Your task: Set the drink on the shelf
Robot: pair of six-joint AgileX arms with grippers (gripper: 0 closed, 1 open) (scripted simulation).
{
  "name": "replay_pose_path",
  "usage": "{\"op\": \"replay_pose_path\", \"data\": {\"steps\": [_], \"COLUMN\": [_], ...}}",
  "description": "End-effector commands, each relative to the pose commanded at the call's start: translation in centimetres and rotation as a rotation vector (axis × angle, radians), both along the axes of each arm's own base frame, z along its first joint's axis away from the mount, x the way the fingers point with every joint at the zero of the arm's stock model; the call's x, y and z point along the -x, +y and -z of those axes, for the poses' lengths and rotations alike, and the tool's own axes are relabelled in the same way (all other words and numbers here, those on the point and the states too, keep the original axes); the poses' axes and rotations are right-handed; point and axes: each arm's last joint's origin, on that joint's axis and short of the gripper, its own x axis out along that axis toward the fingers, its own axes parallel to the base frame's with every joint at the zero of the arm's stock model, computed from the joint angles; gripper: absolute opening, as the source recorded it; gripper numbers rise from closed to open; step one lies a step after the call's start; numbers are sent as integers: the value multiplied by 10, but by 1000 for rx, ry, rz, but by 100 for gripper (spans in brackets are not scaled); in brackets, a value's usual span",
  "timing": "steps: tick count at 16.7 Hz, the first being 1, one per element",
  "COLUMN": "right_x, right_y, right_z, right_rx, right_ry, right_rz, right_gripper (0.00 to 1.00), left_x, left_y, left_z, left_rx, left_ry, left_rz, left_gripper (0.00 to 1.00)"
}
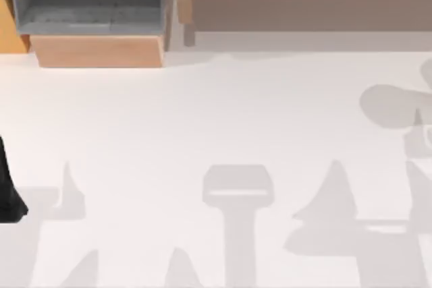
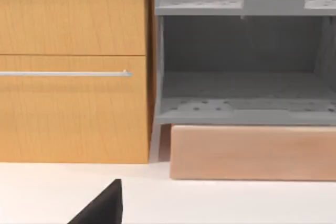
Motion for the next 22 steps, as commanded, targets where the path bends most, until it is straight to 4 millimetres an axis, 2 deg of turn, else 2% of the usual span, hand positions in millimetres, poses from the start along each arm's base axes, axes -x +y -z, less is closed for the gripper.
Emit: {"op": "replay_pose_path", "data": {"steps": [3, 7, 16, 18, 22], "right_x": [-16, -23, -27, -41, -81], "right_y": [-9, -16, -17, -18, -20], "right_z": [24, 48, 54, 55, 58], "right_rx": [-3, -9, -12, -11, -11], "right_ry": [21, 48, 57, 55, 53], "right_rz": [0, -1, -3, -1, -2], "right_gripper": [100, 100, 100, 100, 100], "left_x": [0, 0, 0, 0, 0], "left_y": [0, 0, 0, 0, 0], "left_z": [0, 0, 0, 0, 0], "left_rx": [0, 0, 0, 0, 0], "left_ry": [0, 0, 0, 0, 0], "left_rz": [0, 0, 0, 0, 0], "left_gripper": [100, 100, 100, 100, 100]}}
